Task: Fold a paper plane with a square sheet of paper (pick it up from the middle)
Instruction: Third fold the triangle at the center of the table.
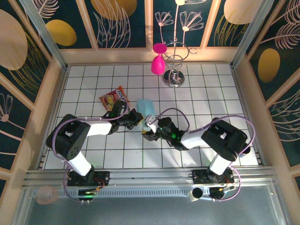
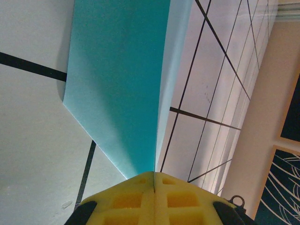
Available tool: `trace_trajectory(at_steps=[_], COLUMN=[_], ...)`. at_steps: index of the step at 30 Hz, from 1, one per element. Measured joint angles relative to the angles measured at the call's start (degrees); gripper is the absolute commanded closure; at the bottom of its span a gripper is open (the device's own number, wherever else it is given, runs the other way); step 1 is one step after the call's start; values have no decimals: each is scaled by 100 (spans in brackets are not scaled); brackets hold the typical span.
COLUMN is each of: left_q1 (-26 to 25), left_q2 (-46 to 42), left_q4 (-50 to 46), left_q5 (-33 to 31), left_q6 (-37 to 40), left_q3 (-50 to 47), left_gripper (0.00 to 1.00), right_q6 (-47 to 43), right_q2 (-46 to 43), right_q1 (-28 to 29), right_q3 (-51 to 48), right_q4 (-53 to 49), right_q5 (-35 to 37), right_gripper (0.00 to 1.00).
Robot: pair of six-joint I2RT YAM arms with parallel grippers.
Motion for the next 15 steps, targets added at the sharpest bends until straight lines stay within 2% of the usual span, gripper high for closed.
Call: trace_trajectory(at_steps=[10, 15], left_q1=[0, 0], left_q2=[0, 0], left_q4=[0, 0], left_q5=[0, 0], left_q6=[0, 0], left_q3=[0, 0], left_gripper=[100, 100], right_q6=[-597, -765], right_q2=[203, 201], right_q1=[0, 0], right_q3=[0, -20], right_q4=[568, 717], right_q5=[422, 424], right_gripper=[43, 59])
